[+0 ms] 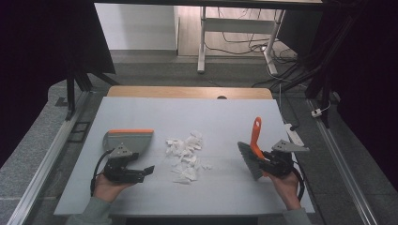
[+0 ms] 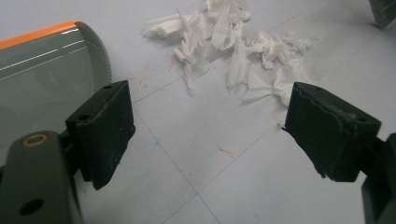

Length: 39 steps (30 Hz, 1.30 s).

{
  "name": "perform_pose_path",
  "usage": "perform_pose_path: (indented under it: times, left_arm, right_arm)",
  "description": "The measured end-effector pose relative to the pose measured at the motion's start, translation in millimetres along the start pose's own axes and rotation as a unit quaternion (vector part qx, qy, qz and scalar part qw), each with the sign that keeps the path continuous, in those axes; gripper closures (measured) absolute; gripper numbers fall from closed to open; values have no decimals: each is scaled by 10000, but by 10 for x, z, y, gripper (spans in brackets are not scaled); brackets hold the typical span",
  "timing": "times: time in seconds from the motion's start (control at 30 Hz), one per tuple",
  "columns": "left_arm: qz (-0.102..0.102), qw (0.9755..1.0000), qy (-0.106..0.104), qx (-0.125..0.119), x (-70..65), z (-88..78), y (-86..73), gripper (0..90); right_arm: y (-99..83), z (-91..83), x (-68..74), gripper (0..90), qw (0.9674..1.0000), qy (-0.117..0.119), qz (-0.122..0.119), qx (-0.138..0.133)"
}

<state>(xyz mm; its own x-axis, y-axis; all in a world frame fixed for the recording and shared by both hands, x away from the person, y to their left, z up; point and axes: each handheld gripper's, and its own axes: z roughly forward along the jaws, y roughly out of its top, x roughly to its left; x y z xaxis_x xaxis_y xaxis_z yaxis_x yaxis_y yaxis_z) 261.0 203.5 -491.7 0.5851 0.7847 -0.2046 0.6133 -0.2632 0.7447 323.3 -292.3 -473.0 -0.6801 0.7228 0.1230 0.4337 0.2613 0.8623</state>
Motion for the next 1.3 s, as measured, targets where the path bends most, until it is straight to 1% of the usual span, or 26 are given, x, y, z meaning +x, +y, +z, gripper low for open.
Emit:
perform_pose_path:
  times: [0.1,0.27,0.37,0.43,0.63,0.83,0.97,1.03,1.07,1.13,1.27,1.3]
  left_arm:
    - [-12,10000,-51,66,-1,7,-6,163]
    - [-7,9999,-114,75,-6,2,-4,161]
    - [-1,9999,-125,31,-15,-1,2,163]
    - [12,9999,-131,52,-13,5,8,163]
    - [2,9998,-155,113,-6,31,18,163]
    - [-1,9998,-134,139,-19,38,20,163]
    - [-26,9998,-117,141,-17,46,26,163]
    - [1,9998,-118,153,-19,47,24,163]
    - [8,9998,-162,133,-12,41,29,163]
    - [9,9998,-177,123,-6,37,33,163]
    - [-91,9997,-187,107,28,34,46,164]
    - [-85,9997,-171,126,32,35,53,164]
  right_arm:
    - [-4,0,0,699,10000,-7,-2,19]
    - [-5,-17,4,699,10000,-17,-6,-8]
    - [-7,-16,7,699,10000,-7,-13,-10]
    - [-2,-15,10,699,10000,-12,-51,-2]
    - [1,-9,1,699,10000,24,-44,-31]
    - [3,-6,-16,699,9999,67,12,-78]
    - [-6,-8,-21,699,10000,46,26,-70]
    - [0,-10,-12,699,10000,19,4,-75]
    - [3,-10,-7,699,10000,12,-4,-74]
    - [0,-10,6,699,10000,5,-21,-65]
    - [-14,-18,7,699,10000,-3,5,-63]
    - [-21,-23,0,699,10000,-37,6,-70]
